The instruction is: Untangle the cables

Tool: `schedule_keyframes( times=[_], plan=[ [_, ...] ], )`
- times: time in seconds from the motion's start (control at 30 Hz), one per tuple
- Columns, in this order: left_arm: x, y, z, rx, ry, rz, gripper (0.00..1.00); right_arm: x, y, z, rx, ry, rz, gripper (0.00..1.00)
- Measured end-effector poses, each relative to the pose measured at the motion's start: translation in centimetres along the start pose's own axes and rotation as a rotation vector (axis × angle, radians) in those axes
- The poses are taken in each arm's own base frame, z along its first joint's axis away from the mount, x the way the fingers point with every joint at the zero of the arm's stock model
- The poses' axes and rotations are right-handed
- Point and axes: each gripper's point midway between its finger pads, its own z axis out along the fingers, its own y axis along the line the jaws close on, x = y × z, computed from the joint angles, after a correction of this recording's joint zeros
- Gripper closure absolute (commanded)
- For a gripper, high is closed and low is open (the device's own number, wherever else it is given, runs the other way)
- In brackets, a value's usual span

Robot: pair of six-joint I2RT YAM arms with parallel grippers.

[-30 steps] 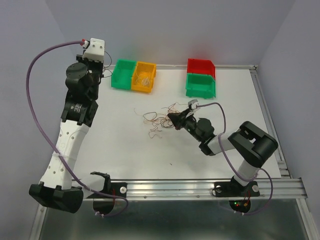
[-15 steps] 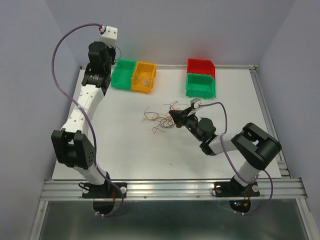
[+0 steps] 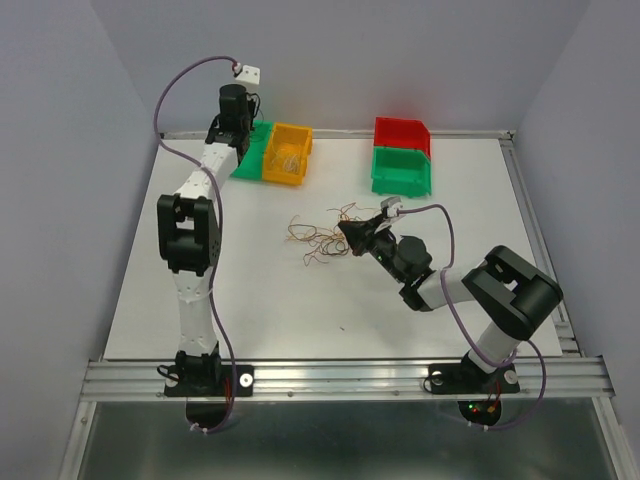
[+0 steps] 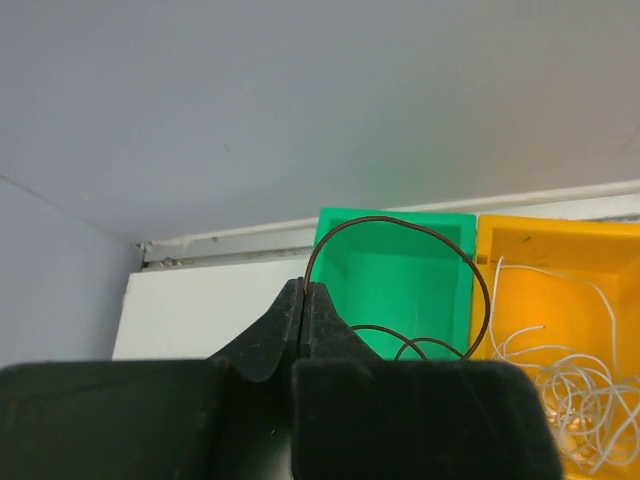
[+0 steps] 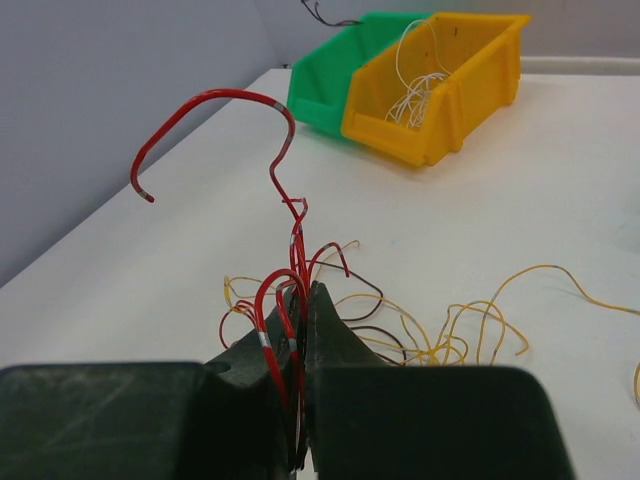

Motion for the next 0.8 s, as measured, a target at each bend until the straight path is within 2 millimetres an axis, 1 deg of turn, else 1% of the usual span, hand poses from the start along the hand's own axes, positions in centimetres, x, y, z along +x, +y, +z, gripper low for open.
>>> schedule_keyframes(
  times=[0.07, 0.13, 0.17, 0.2, 0.27, 0.33, 0.37, 0.43, 0.47, 0.5, 0.53, 0.57, 0.67, 0.73, 0.8],
  plan=[
    [2.1, -0.6, 1.3, 0.000, 0.035, 0.009, 1.00, 0.0, 0.0, 0.0, 0.000, 0.000, -0.002, 0.99],
    [5.6, -1.4, 2.7, -0.007, 0.096, 0.026, 1.00, 0.0, 0.0, 0.0, 0.000, 0.000, -0.005, 0.99],
    [7.0, -1.7, 3.1, -0.008, 0.121, 0.036, 0.97, 0.0, 0.0, 0.0, 0.000, 0.000, -0.005, 0.99],
    [8.0, -1.8, 3.4, -0.012, 0.141, 0.043, 0.91, 0.0, 0.0, 0.0, 0.000, 0.000, -0.007, 0.99],
    [10.0, -2.0, 3.9, -0.023, 0.179, 0.061, 0.85, 0.0, 0.0, 0.0, 0.000, 0.000, -0.008, 0.99],
    [11.0, -2.0, 3.9, -0.027, 0.204, 0.073, 0.63, 0.0, 0.0, 0.0, 0.000, 0.001, -0.007, 0.99],
    [11.1, -1.9, 3.9, -0.029, 0.210, 0.080, 0.49, 0.0, 0.0, 0.0, -0.002, 0.001, -0.007, 0.99],
    [10.6, -1.7, 3.8, -0.034, 0.198, 0.076, 0.40, 0.1, 0.1, 0.0, -0.007, 0.003, -0.007, 0.99],
    [10.0, -1.6, 3.7, -0.035, 0.189, 0.075, 0.33, 0.1, 0.1, 0.0, -0.011, 0.005, -0.007, 0.99],
    [9.5, -1.5, 3.5, -0.034, 0.180, 0.072, 0.32, 0.1, 0.2, 0.0, -0.014, 0.005, -0.007, 0.99],
    [8.9, -1.3, 3.3, -0.034, 0.169, 0.070, 0.28, 0.1, 0.3, 0.0, -0.020, 0.007, -0.007, 0.99],
    [8.4, -1.2, 2.8, -0.033, 0.162, 0.062, 0.26, 0.2, 0.4, -0.1, -0.025, 0.009, -0.007, 0.99],
    [6.0, -0.4, 0.6, -0.026, 0.128, 0.043, 0.24, 0.1, 0.6, -0.1, -0.035, 0.009, -0.004, 0.99],
    [4.4, -0.1, -0.6, -0.015, 0.096, 0.027, 0.22, -0.3, 0.8, -0.2, -0.041, 0.001, -0.002, 1.00],
    [2.5, -0.2, -2.4, 0.030, 0.056, 0.014, 0.18, -0.9, 1.4, -0.4, -0.062, -0.005, 0.001, 1.00]
  ],
)
